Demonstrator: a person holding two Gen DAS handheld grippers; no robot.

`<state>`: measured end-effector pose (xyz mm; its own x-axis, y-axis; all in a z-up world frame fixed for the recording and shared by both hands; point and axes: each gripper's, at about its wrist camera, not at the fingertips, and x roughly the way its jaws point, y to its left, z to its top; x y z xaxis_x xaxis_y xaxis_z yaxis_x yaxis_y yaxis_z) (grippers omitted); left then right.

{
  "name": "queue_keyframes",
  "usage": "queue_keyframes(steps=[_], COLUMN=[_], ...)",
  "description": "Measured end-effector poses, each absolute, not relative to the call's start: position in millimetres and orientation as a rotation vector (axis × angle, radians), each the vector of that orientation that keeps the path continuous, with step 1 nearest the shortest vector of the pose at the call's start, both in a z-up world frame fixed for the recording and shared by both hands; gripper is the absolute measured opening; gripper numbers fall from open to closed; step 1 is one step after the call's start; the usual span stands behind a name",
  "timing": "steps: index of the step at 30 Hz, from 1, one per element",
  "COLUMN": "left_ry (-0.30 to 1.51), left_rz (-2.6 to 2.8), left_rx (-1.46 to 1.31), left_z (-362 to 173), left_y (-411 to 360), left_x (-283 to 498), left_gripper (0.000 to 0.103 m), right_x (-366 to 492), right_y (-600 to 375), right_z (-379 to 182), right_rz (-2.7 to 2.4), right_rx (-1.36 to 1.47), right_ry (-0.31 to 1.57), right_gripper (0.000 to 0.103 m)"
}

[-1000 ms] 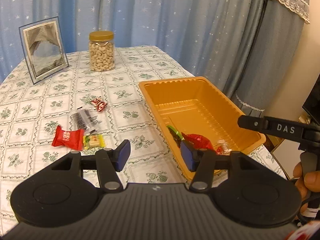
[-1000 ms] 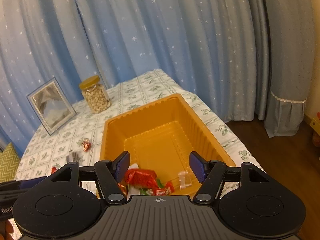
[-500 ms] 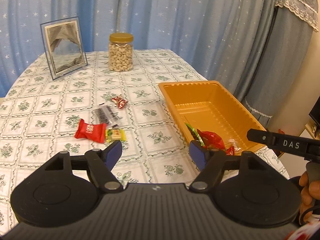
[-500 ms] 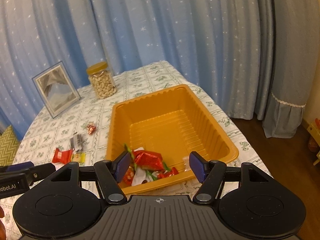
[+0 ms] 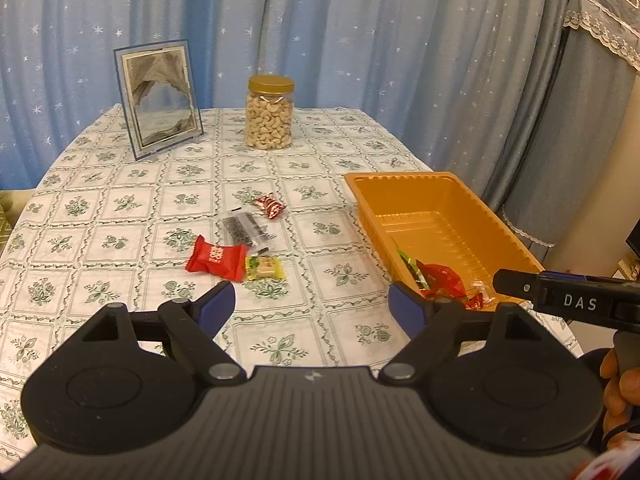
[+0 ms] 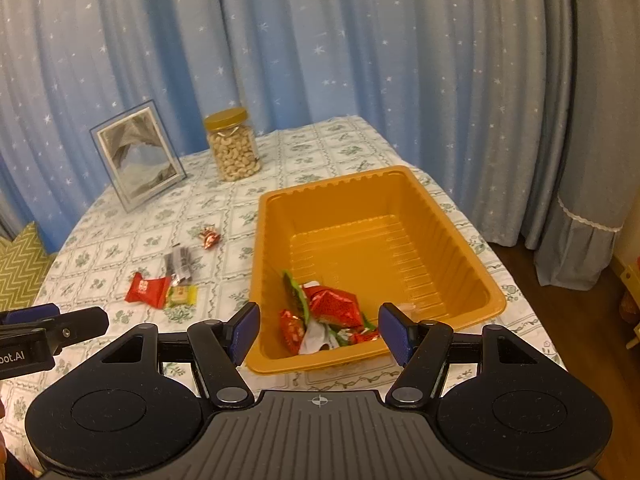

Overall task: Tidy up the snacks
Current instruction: 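Move both open tools back toward the remaining snacks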

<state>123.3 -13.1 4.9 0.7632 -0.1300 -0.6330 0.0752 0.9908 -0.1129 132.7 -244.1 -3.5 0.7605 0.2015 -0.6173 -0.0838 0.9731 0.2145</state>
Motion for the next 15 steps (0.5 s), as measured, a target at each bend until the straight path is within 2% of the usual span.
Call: queue_keyframes(steps=[15], left_ry=[0.714], left_rz=[-0.034], left_rx=[-0.08], left_z=[-3], left_y=[30], left_x=[120], left_gripper=[0.083], right_x=[142], right_y=[-205], right_z=[-6], right_rz=[0.235], right_rx=[0.141], right_ry=[0.691], right_gripper=[0.066])
